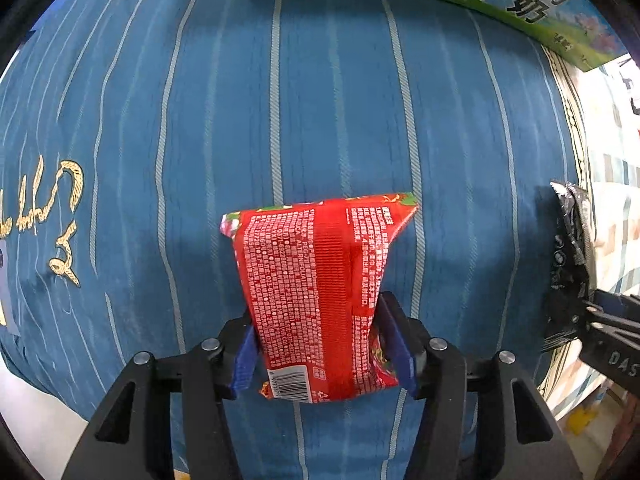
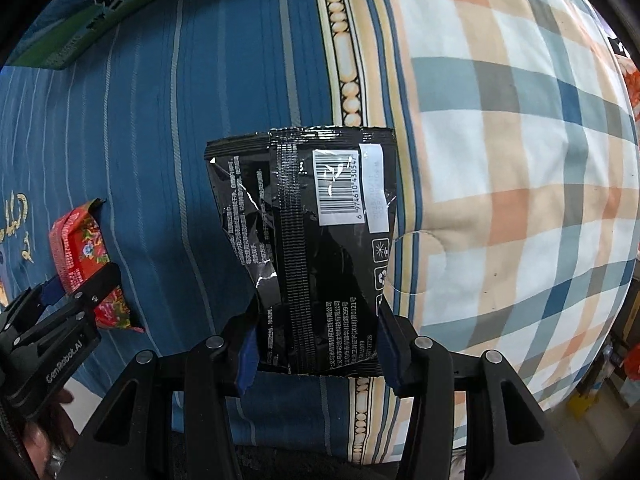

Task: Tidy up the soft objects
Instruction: 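Carry the red bag and black pouch with both tools into the box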

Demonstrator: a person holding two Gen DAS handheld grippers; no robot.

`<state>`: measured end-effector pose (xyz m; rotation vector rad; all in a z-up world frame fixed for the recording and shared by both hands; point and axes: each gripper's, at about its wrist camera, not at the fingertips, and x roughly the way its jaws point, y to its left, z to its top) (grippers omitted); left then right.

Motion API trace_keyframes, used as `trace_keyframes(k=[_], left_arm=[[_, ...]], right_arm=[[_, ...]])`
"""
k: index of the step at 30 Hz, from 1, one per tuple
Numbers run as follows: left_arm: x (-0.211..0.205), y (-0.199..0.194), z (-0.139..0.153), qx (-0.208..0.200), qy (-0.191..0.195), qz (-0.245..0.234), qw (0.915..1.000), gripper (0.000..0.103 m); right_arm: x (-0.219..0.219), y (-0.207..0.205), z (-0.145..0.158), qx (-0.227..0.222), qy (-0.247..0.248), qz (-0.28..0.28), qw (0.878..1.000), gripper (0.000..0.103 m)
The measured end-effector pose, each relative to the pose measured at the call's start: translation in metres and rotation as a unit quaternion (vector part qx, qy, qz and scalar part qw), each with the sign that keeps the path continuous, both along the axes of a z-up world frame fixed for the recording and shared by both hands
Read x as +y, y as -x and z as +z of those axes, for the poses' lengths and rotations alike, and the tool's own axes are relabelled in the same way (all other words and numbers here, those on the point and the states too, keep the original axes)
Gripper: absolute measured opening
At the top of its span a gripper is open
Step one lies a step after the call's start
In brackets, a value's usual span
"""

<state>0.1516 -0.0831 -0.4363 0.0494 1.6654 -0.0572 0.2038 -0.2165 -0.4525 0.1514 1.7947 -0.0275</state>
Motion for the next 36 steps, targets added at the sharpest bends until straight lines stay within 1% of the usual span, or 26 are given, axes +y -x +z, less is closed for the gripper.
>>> trace_keyframes(k=[2,5,6,8,9,10,11,15,18,20,24,27,29,30,36], left_arm=[[-0.011,0.001,0.004,0.003,0.002,0.001,1.0000,0.054],[-0.003,-0.002,0.005,0.005,0.004,0.001,1.0000,0.053],[-0.007,-0.001,0.005,0.004,0.004,0.001,1.0000,0.053],[0.005,-0.007,0.007,0.001,0.004,0.003,1.0000,0.050],[0.016,-0.003,0.005,0.000,0.004,0.003,1.0000,0.050],[0.038,0.000,0.009,-0.002,0.005,0.004,1.0000,0.049],[0.045,0.002,0.009,-0.002,0.006,0.005,1.0000,0.048],[0.052,0.005,0.011,-0.002,0.008,0.005,1.0000,0.046],[0.053,0.007,0.017,-0.004,0.011,0.004,0.9999,0.044],[0.051,0.009,0.027,-0.008,0.012,0.000,0.9999,0.044],[0.047,0.011,0.045,-0.020,0.020,-0.011,0.9995,0.044],[0.043,0.010,0.064,-0.037,0.027,-0.023,0.9987,0.044],[0.041,0.008,0.080,-0.051,0.033,-0.030,0.9977,0.044],[0.041,0.007,0.087,-0.056,0.037,-0.035,0.9972,0.044],[0.041,-0.003,0.136,-0.088,0.073,-0.044,0.9925,0.044]], right_arm=[[0.000,0.005,-0.004,0.004,0.004,0.000,1.000,0.053],[0.001,0.001,-0.002,0.004,0.008,-0.002,1.000,0.055],[0.003,0.004,-0.005,0.004,0.010,-0.001,1.000,0.055],[0.005,0.003,-0.007,0.005,0.015,0.003,1.000,0.055],[0.006,0.002,-0.007,0.005,0.018,0.004,1.000,0.055],[0.006,0.007,-0.014,0.004,0.020,0.005,1.000,0.055],[0.006,0.006,-0.014,0.003,0.024,0.007,1.000,0.054],[0.009,0.005,-0.010,-0.001,0.030,0.015,0.999,0.052],[0.009,0.004,-0.007,-0.003,0.031,0.020,0.999,0.050],[0.010,0.004,-0.004,-0.004,0.029,0.022,0.999,0.049],[0.021,0.018,0.005,-0.015,0.022,0.025,0.999,0.049],[0.015,0.022,0.021,-0.031,0.013,0.029,0.999,0.048],[0.011,0.024,0.037,-0.045,0.009,0.030,0.998,0.048],[0.008,0.025,0.039,-0.050,0.006,0.031,0.998,0.048],[-0.003,0.029,0.082,-0.088,-0.020,0.024,0.996,0.048]])
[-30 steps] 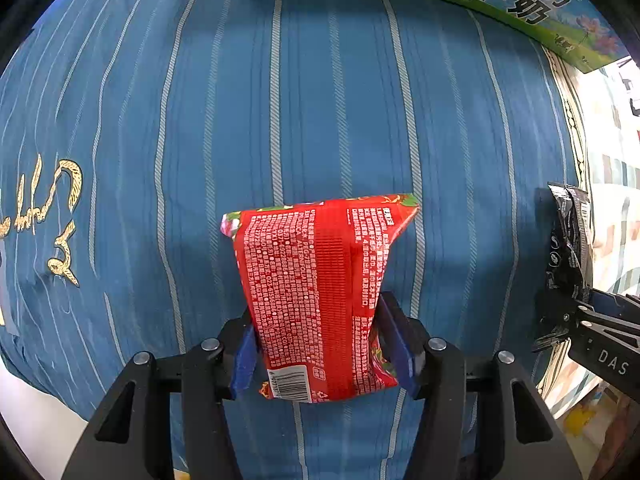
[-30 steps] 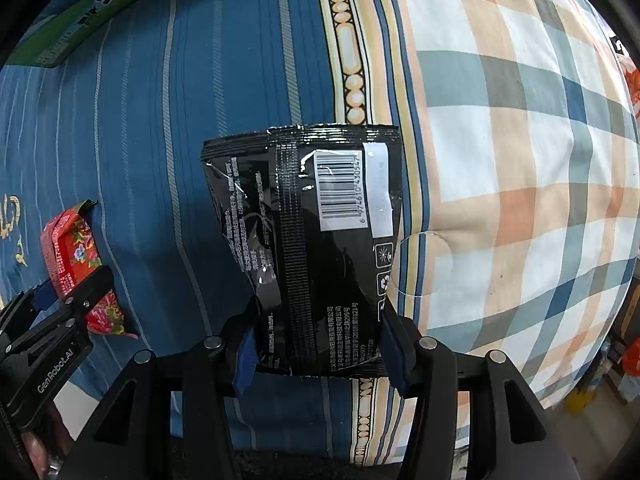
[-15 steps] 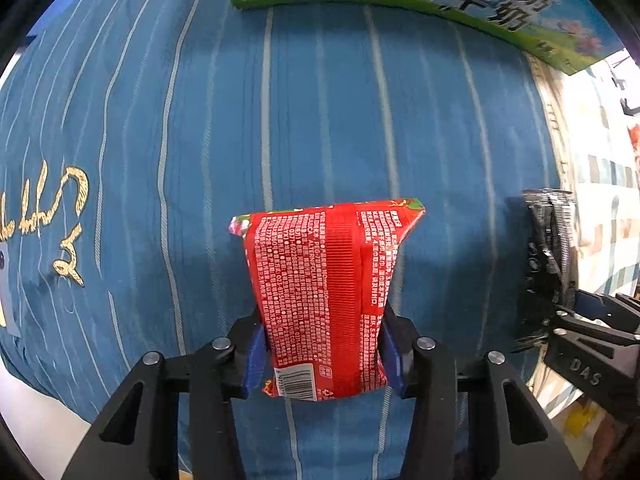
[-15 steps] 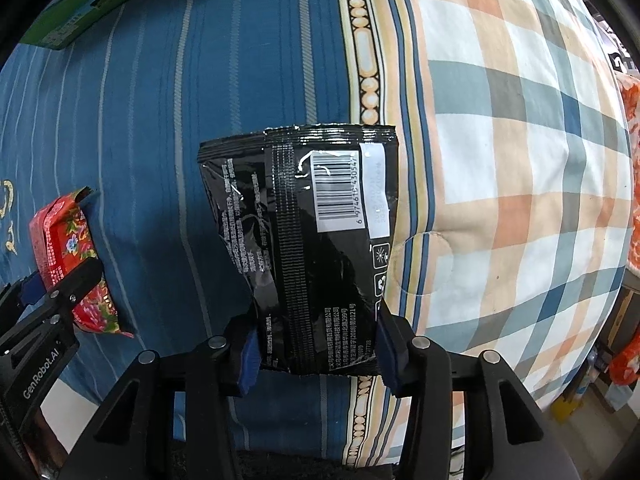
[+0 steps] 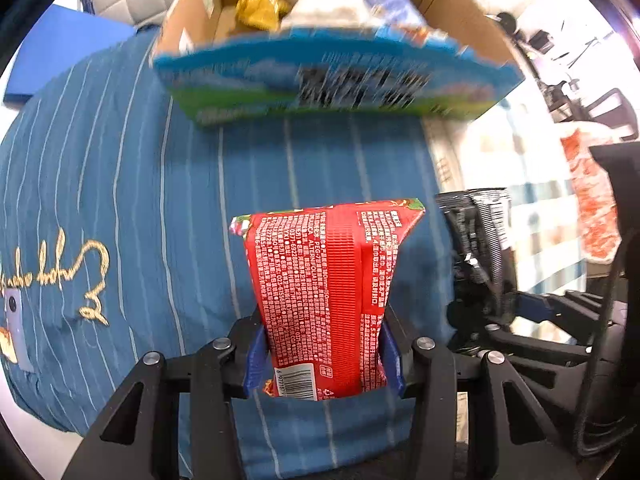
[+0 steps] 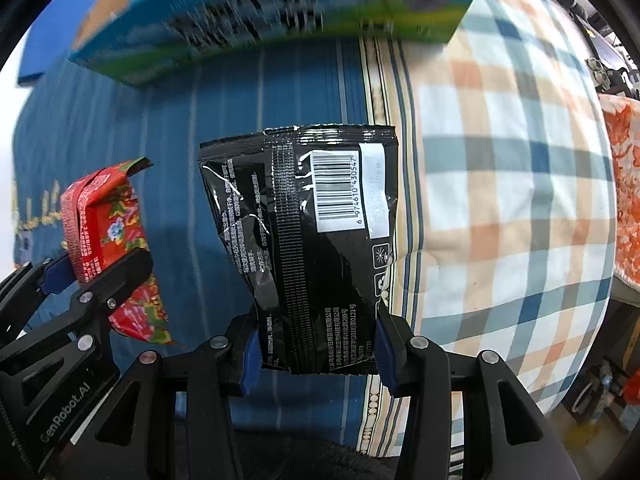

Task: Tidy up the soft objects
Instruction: 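Carry the red bag and black pouch with both tools into the box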

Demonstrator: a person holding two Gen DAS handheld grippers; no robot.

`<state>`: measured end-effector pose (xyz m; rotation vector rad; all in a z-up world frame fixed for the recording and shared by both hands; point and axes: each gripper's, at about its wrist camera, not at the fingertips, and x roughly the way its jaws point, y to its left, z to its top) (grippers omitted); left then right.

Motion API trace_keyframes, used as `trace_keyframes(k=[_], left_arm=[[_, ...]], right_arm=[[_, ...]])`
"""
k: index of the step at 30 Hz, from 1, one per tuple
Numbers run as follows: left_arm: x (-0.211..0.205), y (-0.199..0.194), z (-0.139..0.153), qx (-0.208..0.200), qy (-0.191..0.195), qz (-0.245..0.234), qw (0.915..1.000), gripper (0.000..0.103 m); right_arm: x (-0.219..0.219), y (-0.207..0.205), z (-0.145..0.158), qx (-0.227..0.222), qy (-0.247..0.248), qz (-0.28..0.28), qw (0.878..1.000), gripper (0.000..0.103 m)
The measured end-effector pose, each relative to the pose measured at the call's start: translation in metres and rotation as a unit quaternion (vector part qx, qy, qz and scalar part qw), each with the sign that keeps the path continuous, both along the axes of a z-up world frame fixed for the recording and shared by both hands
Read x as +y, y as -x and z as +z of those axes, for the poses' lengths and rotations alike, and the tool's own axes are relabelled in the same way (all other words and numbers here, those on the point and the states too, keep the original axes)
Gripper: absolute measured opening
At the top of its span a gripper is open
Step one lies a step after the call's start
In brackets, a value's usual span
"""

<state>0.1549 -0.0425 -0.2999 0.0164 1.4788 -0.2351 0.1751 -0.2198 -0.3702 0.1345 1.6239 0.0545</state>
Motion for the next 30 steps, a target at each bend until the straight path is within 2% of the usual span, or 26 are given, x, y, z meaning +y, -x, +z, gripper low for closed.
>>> trace_keyframes(k=[8,11,13,18,24,30], left_arm=[[0.002,-0.022,0.063,-0.050,0.032,-0.001,0.9982,0.044],[0.001,-0.039,0.083,-0.073,0.040,-0.002,0.9965,0.044],[0.000,-0.052,0.093,-0.088,0.044,-0.003,0.9951,0.044],[-0.001,-0.090,0.120,-0.127,0.041,-0.003,0.9911,0.044],[0.002,-0.139,0.138,-0.156,0.027,-0.003,0.9874,0.044],[0.001,-0.184,0.128,-0.155,0.014,-0.004,0.9878,0.044]], right_arm=[[-0.022,-0.001,0.066,-0.052,-0.034,-0.005,0.998,0.048],[-0.020,-0.016,0.099,-0.079,-0.044,-0.005,0.996,0.048],[-0.013,-0.029,0.103,-0.092,-0.047,-0.006,0.995,0.048],[-0.007,-0.065,0.142,-0.130,-0.044,0.001,0.991,0.048],[0.000,-0.112,0.163,-0.151,-0.047,0.005,0.987,0.048],[0.006,-0.158,0.153,-0.147,-0.055,0.003,0.988,0.048]])
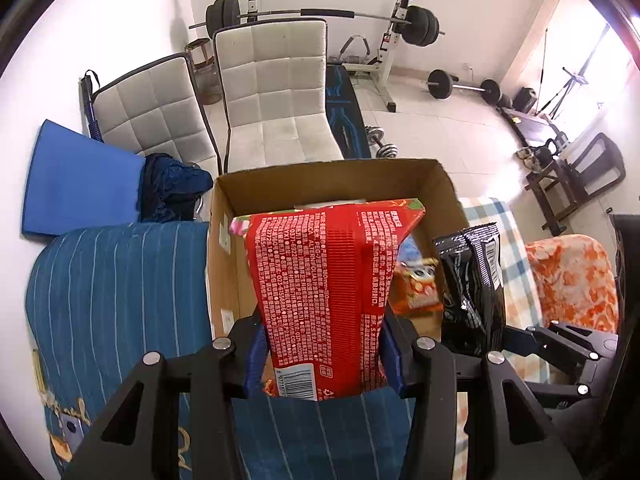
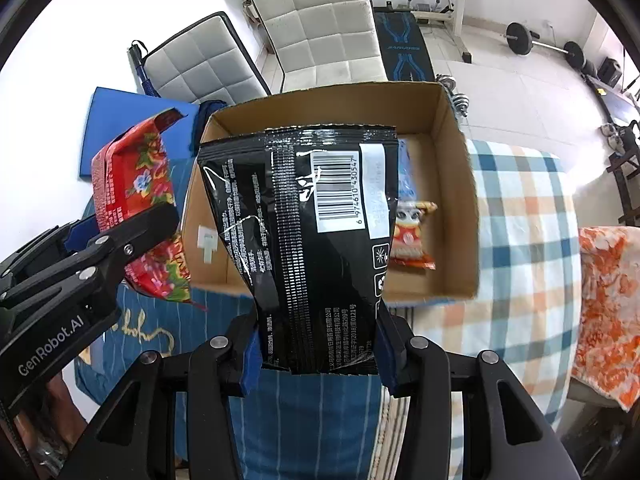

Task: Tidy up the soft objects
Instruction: 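Carry the red bag and black pouch with both tools into the box, then open both tools, releasing the red bag and black pouch in the box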

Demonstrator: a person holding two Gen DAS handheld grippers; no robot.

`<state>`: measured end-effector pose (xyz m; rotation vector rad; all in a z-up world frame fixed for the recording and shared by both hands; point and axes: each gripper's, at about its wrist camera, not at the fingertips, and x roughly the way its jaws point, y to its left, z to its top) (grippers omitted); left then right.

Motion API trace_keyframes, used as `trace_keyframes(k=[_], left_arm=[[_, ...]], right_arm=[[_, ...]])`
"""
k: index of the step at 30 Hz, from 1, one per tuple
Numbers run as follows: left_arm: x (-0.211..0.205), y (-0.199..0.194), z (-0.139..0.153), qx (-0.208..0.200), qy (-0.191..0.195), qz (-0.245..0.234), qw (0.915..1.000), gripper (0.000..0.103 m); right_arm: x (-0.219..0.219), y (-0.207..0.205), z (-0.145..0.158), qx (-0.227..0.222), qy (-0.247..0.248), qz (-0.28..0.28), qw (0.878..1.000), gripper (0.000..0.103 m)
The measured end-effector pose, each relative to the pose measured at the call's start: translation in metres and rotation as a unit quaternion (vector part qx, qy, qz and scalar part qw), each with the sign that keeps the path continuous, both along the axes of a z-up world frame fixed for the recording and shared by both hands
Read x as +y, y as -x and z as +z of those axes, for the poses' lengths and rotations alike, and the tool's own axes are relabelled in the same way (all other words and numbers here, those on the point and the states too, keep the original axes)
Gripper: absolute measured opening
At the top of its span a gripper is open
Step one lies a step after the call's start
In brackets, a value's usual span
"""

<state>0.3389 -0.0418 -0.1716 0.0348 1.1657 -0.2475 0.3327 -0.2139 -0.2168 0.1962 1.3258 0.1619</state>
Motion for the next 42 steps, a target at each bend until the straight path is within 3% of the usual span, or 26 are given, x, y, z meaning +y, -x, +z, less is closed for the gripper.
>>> trace_keyframes(k=[9,24,36,42], left_arm=[[-0.002,-0.051,-0.044,0.043,-0.018,0.008,0.9989,0.044],[0.012,-0.087,-0.141,0.148,-0.037,0.034,0.9877,0.044],[0.020,-0.087,-0.178,0.216,-0.037,0.039,0.9749,0.046],[0.020,-0.086,-0.175,0.223,-0.038,0.045,0.9732,0.048]], right_arm=[[0.002,-0.051,-0.051,0.037,0.003,0.002,0.999,0.048],[0.008,-0.092,-0.141,0.099,-0.002,0.009,0.995,0.048],[0.034,-0.094,-0.173,0.127,-0.005,0.046,0.991,0.051],[0.038,-0.095,-0.177,0.132,0.002,0.044,0.990,0.062]])
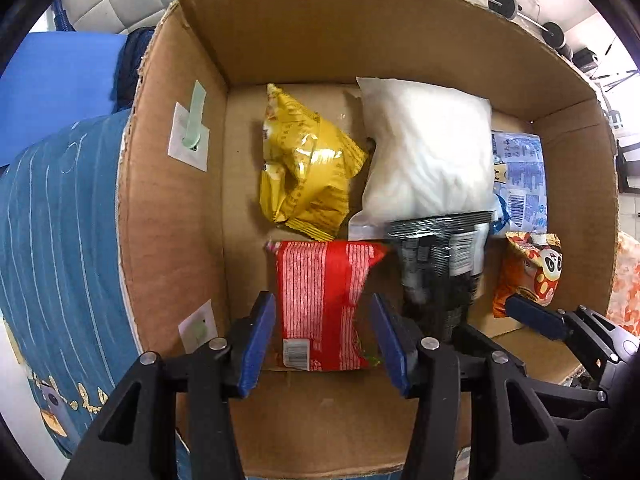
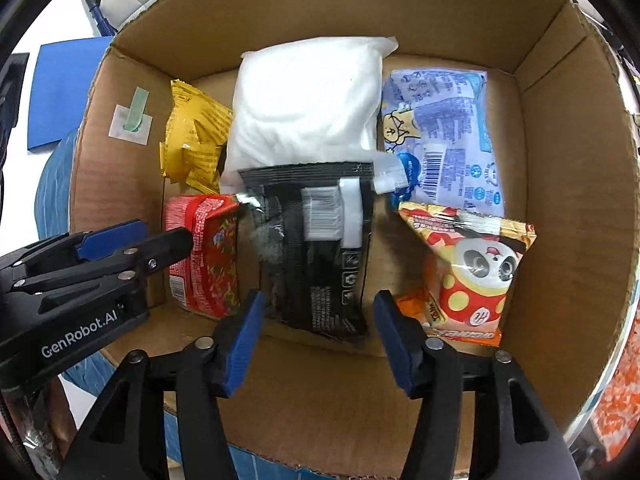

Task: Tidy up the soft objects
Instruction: 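Open both tools, releasing the red bag and black pouch in the box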

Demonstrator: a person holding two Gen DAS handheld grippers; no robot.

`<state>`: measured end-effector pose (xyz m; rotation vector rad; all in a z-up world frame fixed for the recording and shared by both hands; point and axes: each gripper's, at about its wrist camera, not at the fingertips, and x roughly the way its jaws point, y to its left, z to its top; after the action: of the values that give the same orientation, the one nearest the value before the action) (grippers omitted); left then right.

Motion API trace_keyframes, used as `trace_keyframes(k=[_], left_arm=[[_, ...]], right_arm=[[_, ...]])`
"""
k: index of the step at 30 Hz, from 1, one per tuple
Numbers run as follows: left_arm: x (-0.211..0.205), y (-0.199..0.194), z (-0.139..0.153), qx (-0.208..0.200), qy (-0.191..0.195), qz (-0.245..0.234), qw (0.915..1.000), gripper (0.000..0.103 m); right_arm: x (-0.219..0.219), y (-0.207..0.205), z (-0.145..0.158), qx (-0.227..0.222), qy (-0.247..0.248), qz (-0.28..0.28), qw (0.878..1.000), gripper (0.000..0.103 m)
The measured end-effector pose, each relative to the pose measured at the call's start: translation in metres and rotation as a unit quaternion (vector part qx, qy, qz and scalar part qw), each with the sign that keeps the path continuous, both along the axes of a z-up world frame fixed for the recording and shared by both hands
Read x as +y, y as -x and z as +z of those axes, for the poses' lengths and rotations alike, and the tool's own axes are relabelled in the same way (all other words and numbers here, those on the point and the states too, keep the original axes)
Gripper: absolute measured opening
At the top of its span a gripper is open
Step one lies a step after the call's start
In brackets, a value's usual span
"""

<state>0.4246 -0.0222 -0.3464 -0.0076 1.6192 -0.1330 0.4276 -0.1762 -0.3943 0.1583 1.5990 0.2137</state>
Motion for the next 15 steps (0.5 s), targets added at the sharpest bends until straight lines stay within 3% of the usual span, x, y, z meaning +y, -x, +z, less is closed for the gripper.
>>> trace_keyframes(k=[10,12,13,15], left_arm=[[0.003,0.014,0.036,-0.038,-0.002,0.010,0.9992,0.055],[0.002,0.019,0.046,-0.052,-0.005,0.011,0.9986,0.070],[0.002,0.021,0.051,-0.058,-0.004,0.012,0.9982,0.083],[0.004,0.025,0.061,-0.070,-0.004,0.016,0.9974,0.089]], right_arm=[[-0.009,0.015,0.014,-0.012,0.012,-0.011,1.000,0.091],[-0.010,0.019,0.020,-0.018,0.020,-0.013,1.000,0.094],[-0.010,0.021,0.023,-0.024,0.024,-0.012,0.999,0.098],[-0.012,0.025,0.030,-0.033,0.030,-0.017,0.999,0.103]])
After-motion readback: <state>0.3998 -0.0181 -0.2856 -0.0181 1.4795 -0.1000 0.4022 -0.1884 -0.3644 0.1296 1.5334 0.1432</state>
